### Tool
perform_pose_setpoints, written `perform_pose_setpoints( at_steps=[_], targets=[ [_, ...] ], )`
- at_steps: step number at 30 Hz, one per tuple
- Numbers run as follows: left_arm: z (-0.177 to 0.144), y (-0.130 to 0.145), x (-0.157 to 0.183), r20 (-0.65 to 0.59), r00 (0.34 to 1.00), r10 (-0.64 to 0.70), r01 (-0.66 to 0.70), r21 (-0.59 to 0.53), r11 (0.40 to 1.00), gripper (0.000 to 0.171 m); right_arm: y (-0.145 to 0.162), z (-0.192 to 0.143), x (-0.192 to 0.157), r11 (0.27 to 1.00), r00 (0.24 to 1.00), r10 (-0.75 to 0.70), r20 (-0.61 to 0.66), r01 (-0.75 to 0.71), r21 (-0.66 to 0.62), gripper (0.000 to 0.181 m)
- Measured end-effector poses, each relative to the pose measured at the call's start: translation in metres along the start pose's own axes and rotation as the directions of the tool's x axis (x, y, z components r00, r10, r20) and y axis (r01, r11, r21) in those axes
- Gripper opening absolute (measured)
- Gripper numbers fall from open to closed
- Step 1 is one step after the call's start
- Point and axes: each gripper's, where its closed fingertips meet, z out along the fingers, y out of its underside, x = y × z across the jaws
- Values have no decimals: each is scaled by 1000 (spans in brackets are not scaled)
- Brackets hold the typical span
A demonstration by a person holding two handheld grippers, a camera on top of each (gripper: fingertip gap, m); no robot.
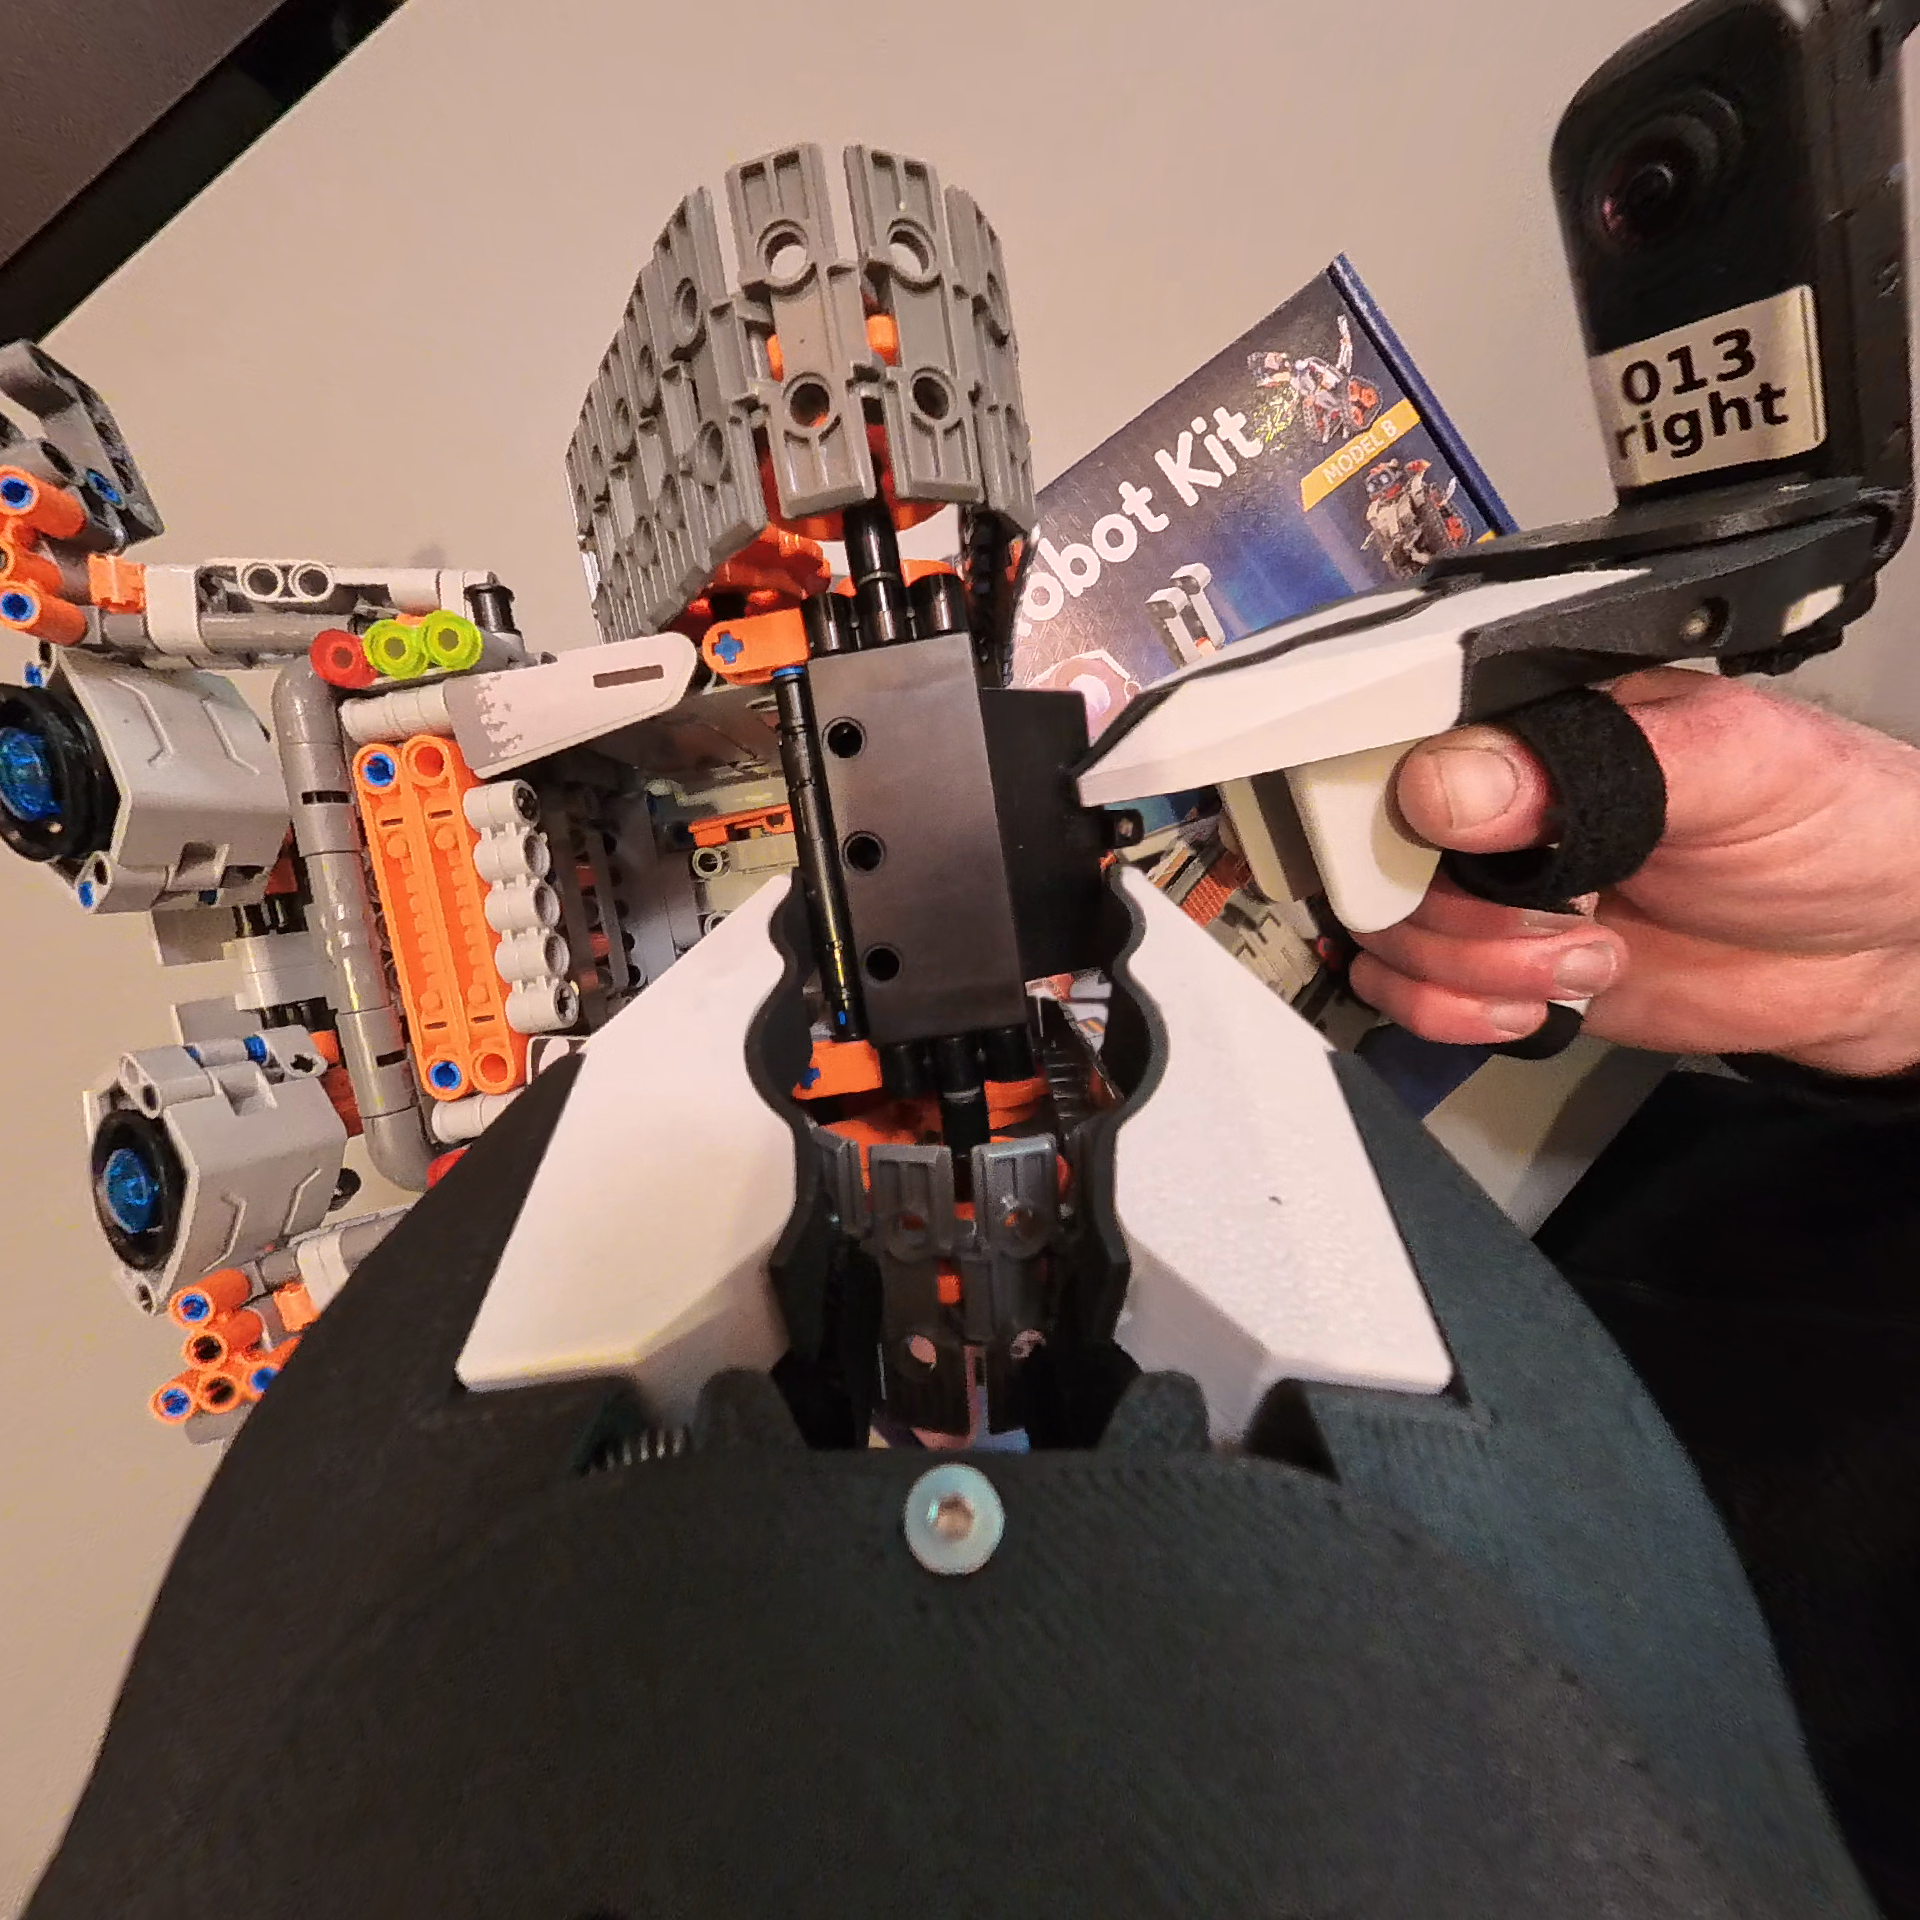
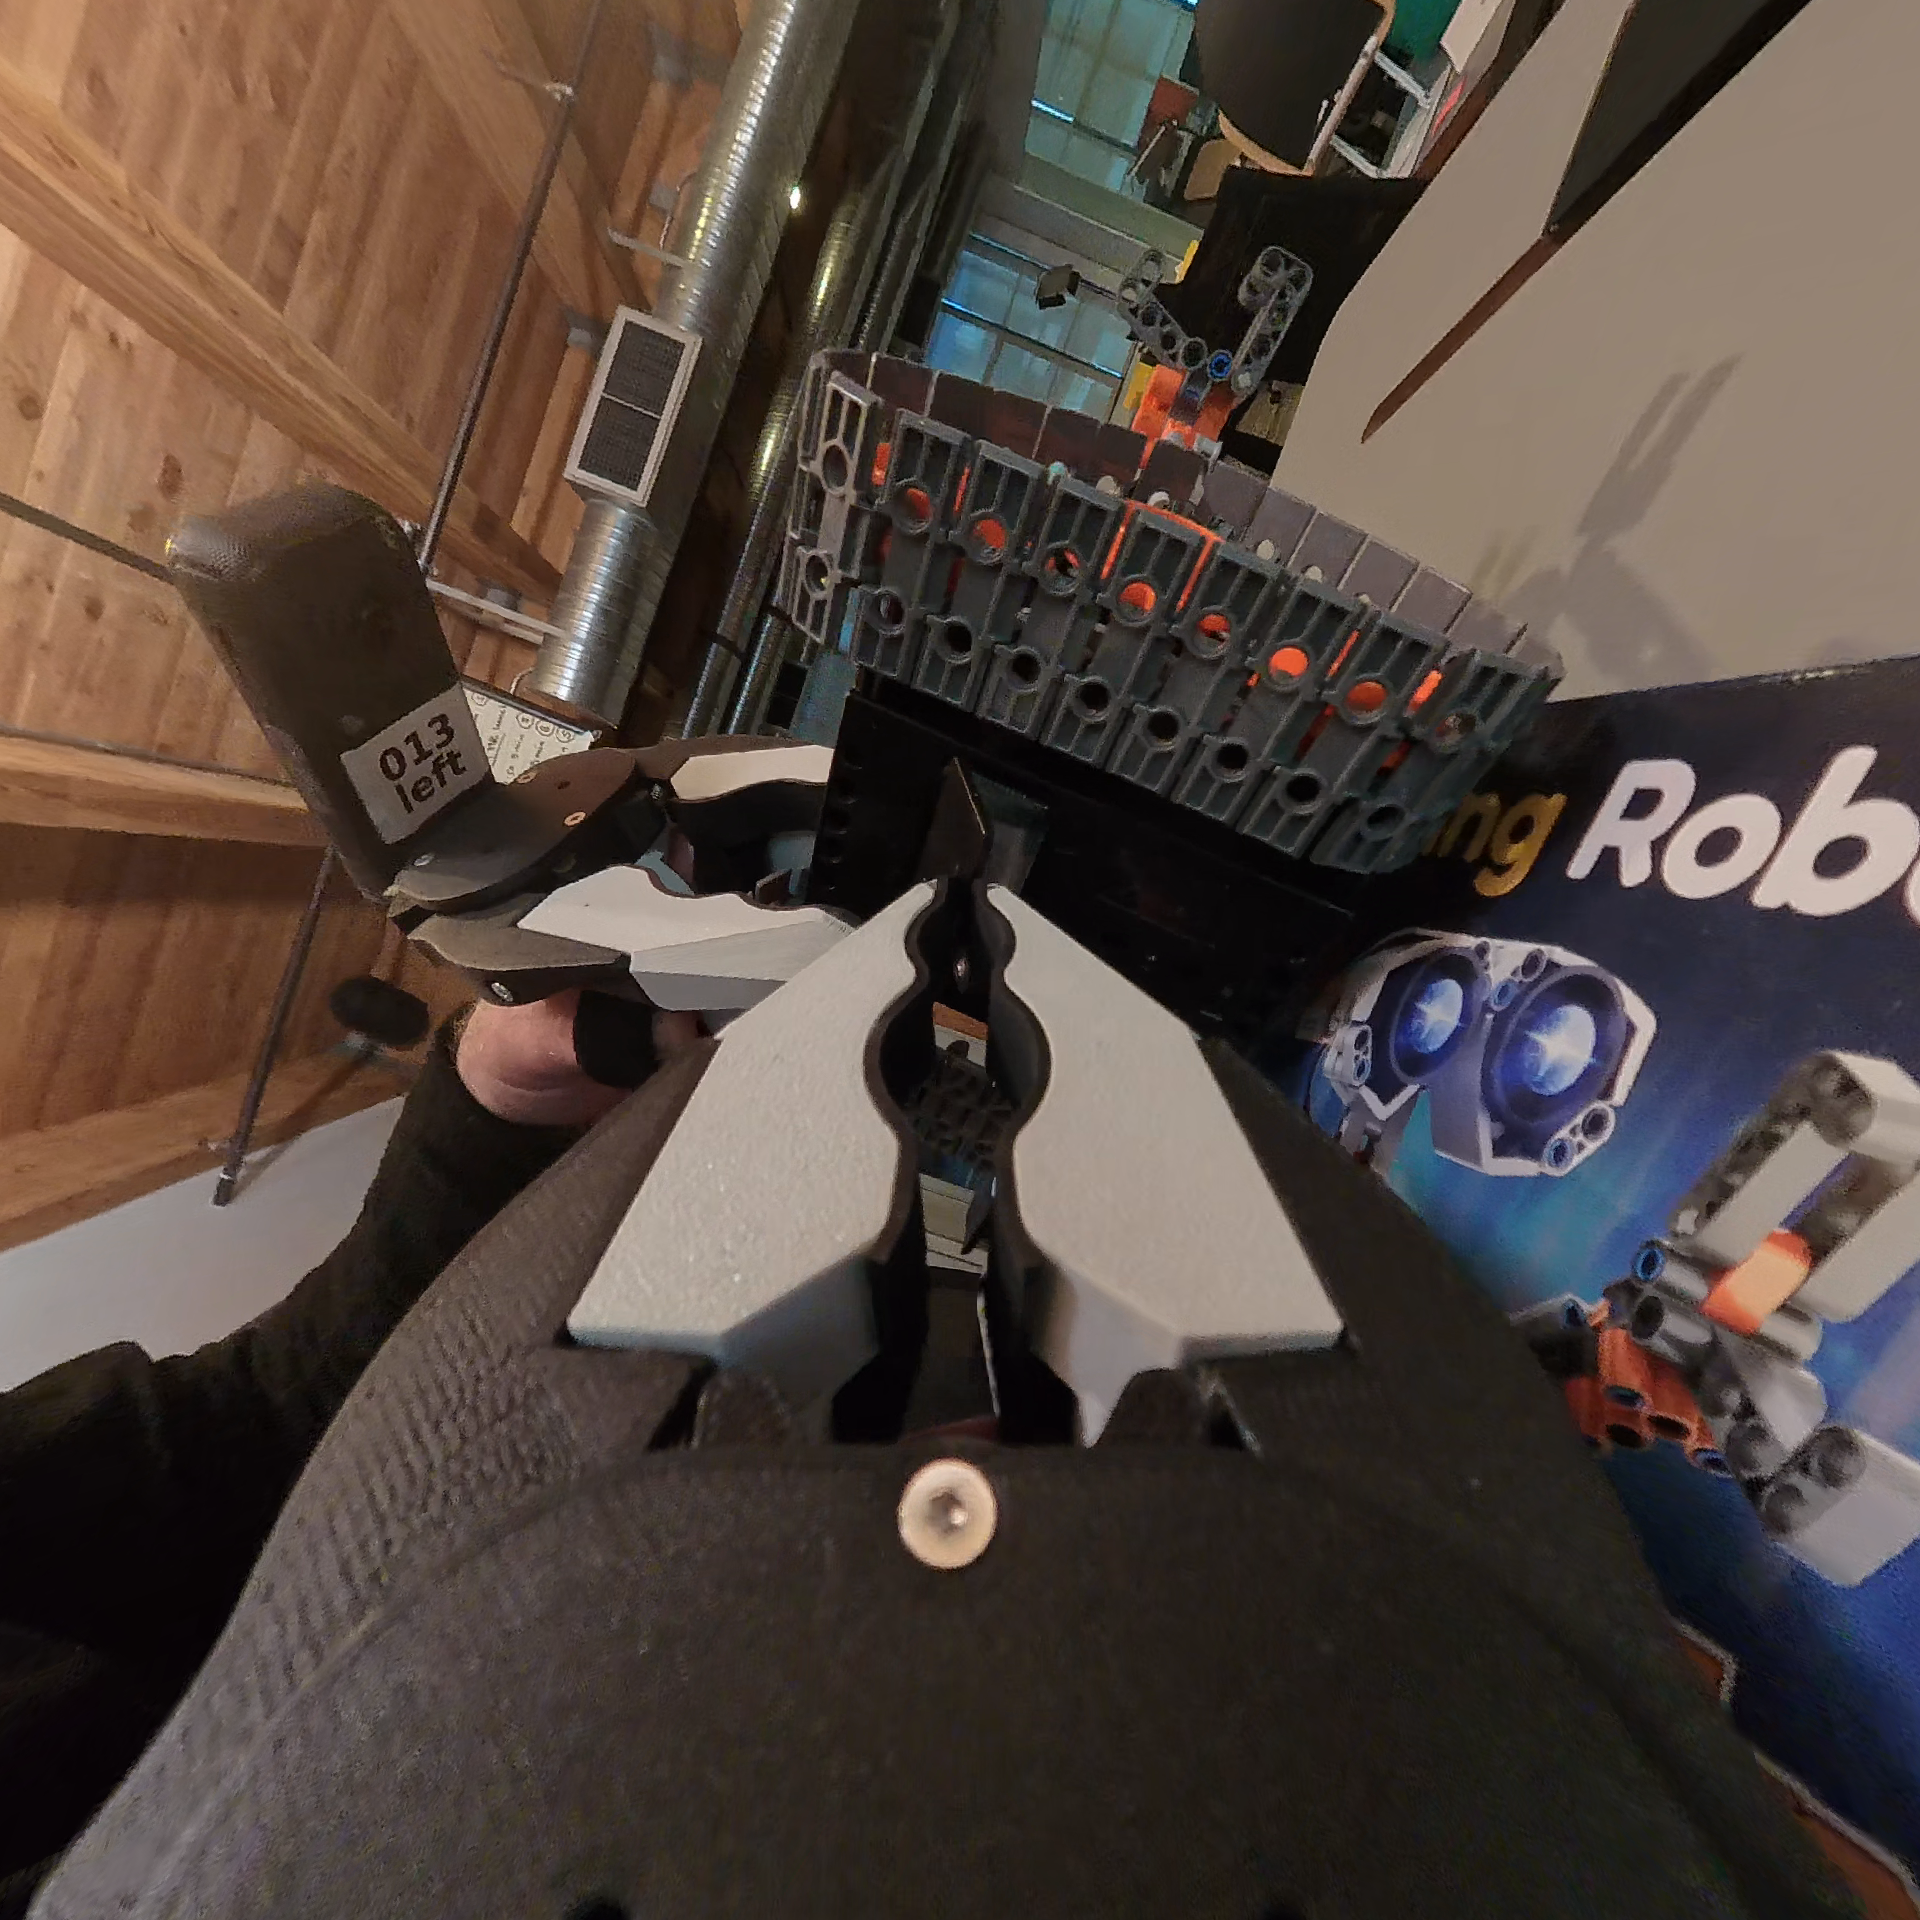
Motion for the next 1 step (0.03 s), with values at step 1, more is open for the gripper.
perform_pose_setpoints(
  at_steps=[1],
  targets=[
    [0,-1,0,-3,1000,-8,8,3,1000,53,0,0,0,1000,1000,-11,-3,11,1,0]
  ],
)
